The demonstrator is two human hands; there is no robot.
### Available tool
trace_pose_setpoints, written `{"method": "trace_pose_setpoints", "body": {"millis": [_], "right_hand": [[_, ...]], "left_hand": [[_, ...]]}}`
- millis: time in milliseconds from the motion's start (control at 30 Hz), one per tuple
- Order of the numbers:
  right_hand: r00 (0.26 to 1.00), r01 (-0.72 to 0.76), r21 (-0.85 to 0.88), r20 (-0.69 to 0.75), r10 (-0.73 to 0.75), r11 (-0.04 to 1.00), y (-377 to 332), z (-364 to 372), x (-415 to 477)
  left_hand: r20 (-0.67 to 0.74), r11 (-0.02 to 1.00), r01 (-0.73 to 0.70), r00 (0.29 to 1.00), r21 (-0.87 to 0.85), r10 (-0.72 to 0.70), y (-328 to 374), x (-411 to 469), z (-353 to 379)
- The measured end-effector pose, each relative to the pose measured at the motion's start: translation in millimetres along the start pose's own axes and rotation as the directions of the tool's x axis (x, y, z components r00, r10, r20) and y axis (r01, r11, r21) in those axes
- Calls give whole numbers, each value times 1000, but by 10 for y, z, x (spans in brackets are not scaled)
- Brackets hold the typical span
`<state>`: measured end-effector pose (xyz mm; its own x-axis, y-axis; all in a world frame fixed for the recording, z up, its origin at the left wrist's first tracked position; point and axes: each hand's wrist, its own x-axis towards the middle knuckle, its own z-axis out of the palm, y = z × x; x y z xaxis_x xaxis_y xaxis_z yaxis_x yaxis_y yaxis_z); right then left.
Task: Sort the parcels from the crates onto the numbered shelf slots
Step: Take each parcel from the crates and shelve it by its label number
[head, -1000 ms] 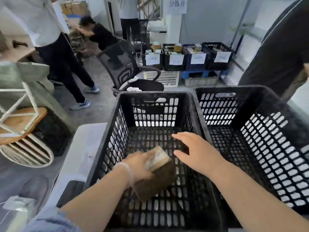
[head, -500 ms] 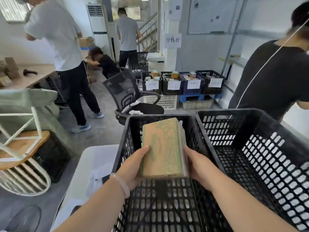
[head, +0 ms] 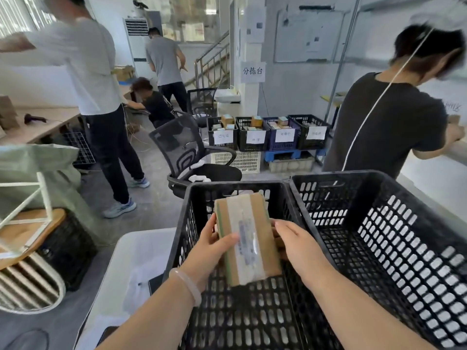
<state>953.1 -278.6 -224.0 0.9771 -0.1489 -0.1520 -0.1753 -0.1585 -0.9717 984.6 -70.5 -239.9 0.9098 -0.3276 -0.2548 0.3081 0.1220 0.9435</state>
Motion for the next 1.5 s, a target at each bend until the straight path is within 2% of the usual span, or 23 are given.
{"method": "trace_pose_setpoints", "body": {"millis": [100, 167, 233, 333, 367, 533, 600, 667, 767, 867, 1033, 1067, 1133, 1200, 1233, 1300, 1367, 1400, 1433, 1500], "right_hand": [[998, -2, 16, 59, 1, 1000, 9, -59, 29], [987, -93, 56, 136, 84, 994, 16, -65, 26], [976, -146, 75, 173, 131, 986, 30, -61, 22], [994, -78, -7, 70, 79, 997, 46, -68, 13], [998, -55, -46, 37, 57, 997, 44, -72, 8], [999, 6, -121, 37, -2, 993, 29, -61, -12], [999, 24, -108, 49, -19, 994, 11, -50, -14], [1000, 12, -60, 5, -12, 998, 2, -44, 2], [993, -111, 59, -19, 112, 992, 20, 12, 6], [974, -222, 185, 81, 211, 957, 39, 105, -32], [981, -190, 284, 92, 171, 940, 78, 121, -22], [985, -172, 279, 77, 157, 945, 74, 104, -22], [993, -118, 216, 10, 118, 969, 43, 44, -31], [997, -67, 88, -27, 70, 994, 0, -36, -42], [999, -45, 25, -13, 45, 999, -19, -70, -47], [998, -8, -74, 61, 13, 997, -56, -110, -65], [990, 24, -154, 145, -1, 988, -88, -123, -86], [984, 40, -188, 176, -7, 981, -99, -128, -94], [980, 55, -205, 199, -13, 977, -107, -134, -97], [974, 75, -201, 225, -28, 977, -129, -156, -102]], "left_hand": [[107, 930, 171, 984, -325, -143, -1, -35, -38], [126, 875, 235, 972, -424, -200, 10, -45, -26], [12, 925, 167, 985, -340, -174, 15, -17, 3], [-226, 999, 32, 974, -1, -31, 5, 18, 0], [-250, 997, 9, 968, 76, 11, -3, 19, -11], [-92, 990, -31, 995, 140, 45, 18, -37, 43], [-74, 994, -75, 994, 74, 81, 14, -36, 82], [-134, 992, -92, 988, -84, 80, 14, -18, 125], [-187, 956, -94, 981, -279, 41, 3, -17, 201], [-181, 941, -88, 983, -326, 29, -19, -64, 277], [-129, 922, -27, 991, -387, -25, -83, -82, 289], [-153, 940, -21, 988, -341, -33, -85, -89, 273], [-262, 989, -29, 965, -142, -9, -42, -98, 219], [-348, 989, -53, 932, 141, 100, 38, -86, 135], [-344, 948, -76, 920, 309, 186, 71, -74, 87], [-214, 770, -128, 921, 625, 326, 106, -73, 7], [-3, 604, -213, 942, 768, 335, 137, -93, -30], [97, 583, -255, 952, 771, 289, 149, -106, -44], [173, 610, -269, 962, 745, 213, 161, -119, -47], [256, 720, -226, 964, 656, 69, 165, -143, -43]]}}
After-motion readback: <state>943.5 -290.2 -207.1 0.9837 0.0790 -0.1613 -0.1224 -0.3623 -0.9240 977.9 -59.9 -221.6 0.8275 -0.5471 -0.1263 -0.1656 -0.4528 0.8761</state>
